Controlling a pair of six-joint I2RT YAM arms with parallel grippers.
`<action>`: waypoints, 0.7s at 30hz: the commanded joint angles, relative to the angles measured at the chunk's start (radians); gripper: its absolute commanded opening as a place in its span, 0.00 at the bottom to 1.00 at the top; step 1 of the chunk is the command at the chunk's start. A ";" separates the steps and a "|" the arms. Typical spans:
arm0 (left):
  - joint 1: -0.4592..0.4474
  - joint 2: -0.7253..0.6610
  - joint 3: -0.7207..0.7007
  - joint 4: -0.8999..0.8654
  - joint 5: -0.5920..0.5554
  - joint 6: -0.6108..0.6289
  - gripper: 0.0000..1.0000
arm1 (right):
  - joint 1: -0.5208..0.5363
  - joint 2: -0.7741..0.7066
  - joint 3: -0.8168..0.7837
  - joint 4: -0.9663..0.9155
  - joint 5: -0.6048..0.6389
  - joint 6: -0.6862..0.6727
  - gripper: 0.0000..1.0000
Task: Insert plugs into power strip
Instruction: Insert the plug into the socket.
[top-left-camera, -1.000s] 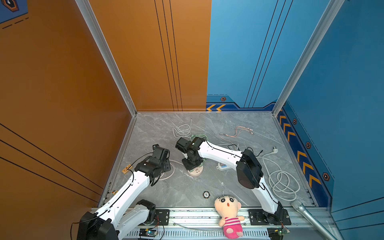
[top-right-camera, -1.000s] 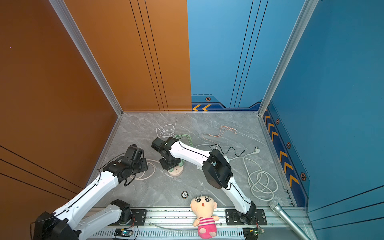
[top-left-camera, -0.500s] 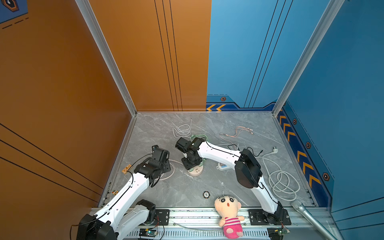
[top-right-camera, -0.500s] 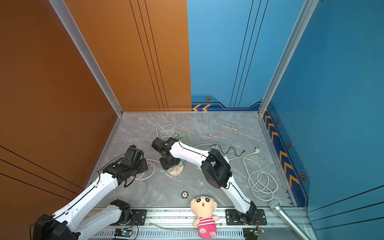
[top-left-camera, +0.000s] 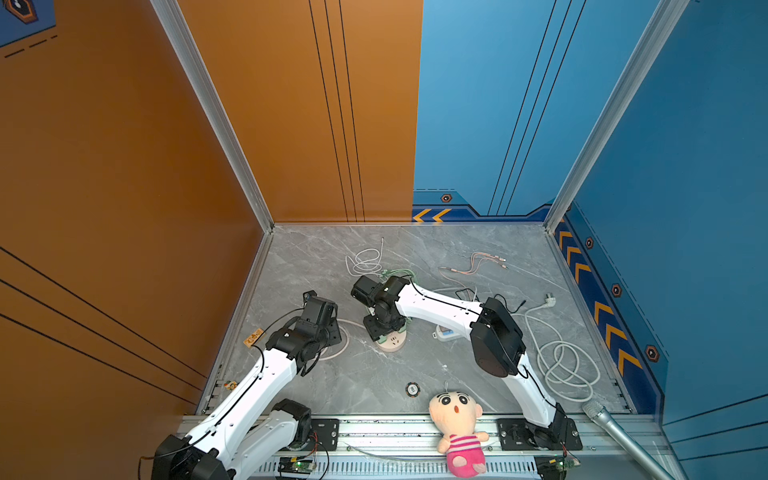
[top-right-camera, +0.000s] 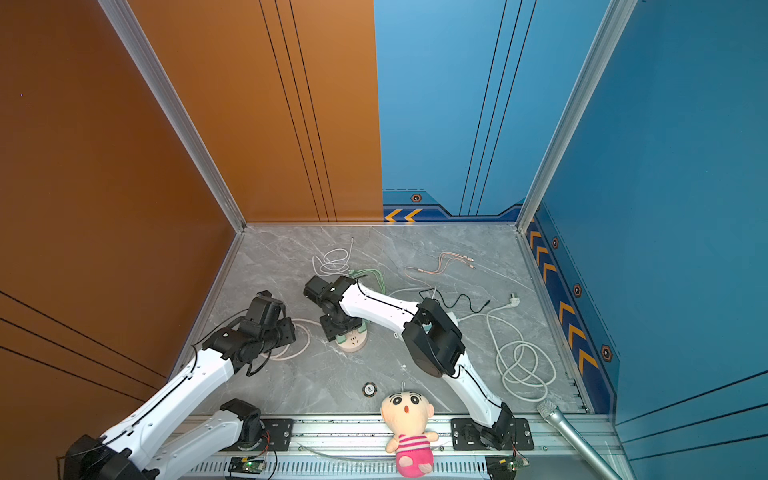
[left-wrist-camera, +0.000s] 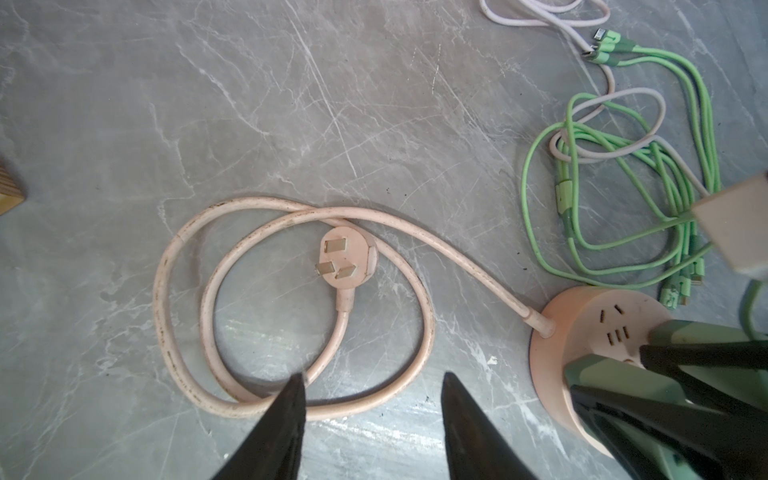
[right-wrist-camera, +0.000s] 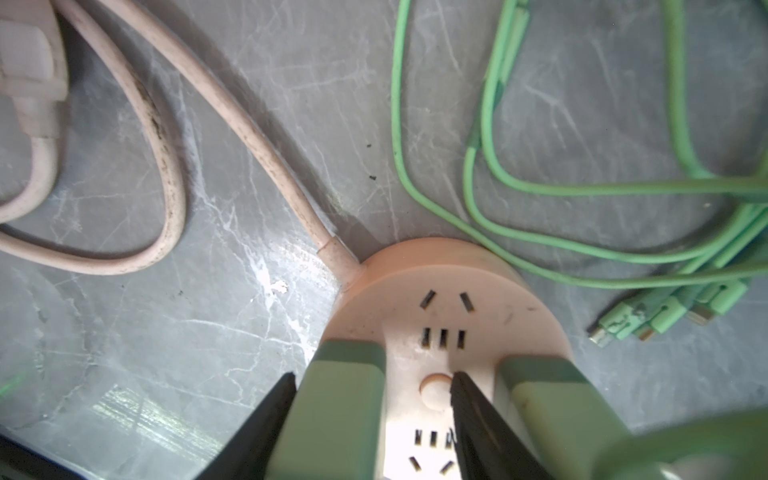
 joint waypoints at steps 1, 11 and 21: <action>0.007 -0.023 -0.011 -0.007 0.019 -0.008 0.54 | 0.010 -0.012 -0.054 -0.038 0.047 -0.008 0.74; 0.009 -0.046 -0.007 -0.008 0.029 -0.003 0.54 | 0.029 -0.074 -0.049 -0.037 0.058 -0.021 0.75; 0.009 -0.044 0.006 -0.012 0.042 0.002 0.54 | 0.071 -0.095 -0.049 -0.036 0.027 -0.023 0.74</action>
